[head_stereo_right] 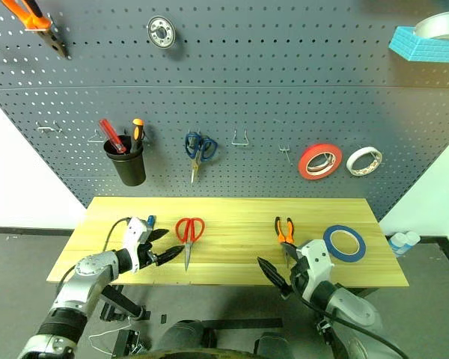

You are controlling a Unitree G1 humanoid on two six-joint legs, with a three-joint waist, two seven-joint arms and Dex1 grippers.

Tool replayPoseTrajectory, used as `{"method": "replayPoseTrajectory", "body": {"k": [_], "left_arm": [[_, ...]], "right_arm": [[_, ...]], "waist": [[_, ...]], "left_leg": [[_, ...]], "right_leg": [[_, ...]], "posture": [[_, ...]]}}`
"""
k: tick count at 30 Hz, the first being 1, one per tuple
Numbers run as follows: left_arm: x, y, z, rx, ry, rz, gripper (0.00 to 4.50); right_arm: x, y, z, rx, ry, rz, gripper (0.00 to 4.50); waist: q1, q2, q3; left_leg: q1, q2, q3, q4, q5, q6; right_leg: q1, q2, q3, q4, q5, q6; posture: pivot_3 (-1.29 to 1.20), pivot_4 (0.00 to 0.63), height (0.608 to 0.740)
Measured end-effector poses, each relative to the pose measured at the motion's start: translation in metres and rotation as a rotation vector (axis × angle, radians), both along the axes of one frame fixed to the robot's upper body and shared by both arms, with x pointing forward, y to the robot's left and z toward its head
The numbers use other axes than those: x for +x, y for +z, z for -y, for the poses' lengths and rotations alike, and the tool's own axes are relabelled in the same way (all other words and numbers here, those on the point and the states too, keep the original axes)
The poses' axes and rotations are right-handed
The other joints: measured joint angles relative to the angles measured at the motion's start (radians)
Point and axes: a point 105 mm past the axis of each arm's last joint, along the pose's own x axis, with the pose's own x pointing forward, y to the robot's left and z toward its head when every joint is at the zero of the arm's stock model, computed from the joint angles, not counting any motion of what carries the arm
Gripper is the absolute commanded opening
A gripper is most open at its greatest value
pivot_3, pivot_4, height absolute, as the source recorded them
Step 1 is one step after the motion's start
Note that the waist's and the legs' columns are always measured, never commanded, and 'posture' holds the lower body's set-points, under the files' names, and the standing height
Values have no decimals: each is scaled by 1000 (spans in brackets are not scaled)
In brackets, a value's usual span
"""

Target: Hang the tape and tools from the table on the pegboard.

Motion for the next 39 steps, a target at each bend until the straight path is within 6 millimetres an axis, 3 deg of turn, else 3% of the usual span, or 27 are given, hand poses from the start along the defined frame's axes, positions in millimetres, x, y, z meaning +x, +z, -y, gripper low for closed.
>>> {"method": "replayPoseTrajectory", "body": {"k": [6,13,23,39], "left_arm": [[-12,0,12,-44,-189,-40,4478],[-10,13,25,-313,-133,-58,4478],[-17,9,15,-277,-136,-76,4478],[-33,16,9,-189,-179,57,4478]], "right_arm": [[6,1,0,1,9,10,4139],[6,0,0,1,8,5,4139],[6,-2,3,-7,-21,1,4139],[41,-21,47,-233,-349,-83,4139]], "waist": [[0,0,0],[0,0,0],[-1,0,0],[-12,1,0]], "left_leg": [[0,0,0,0,0,0],[0,0,0,0,0,0],[0,0,0,0,0,0],[0,0,0,-1,0,0]], "right_leg": [[0,0,0,0,0,0],[0,0,0,0,0,0],[0,0,0,0,0,0],[0,0,0,0,0,0]], "posture": [[59,0,740],[47,0,740],[42,0,740],[10,0,740]]}}
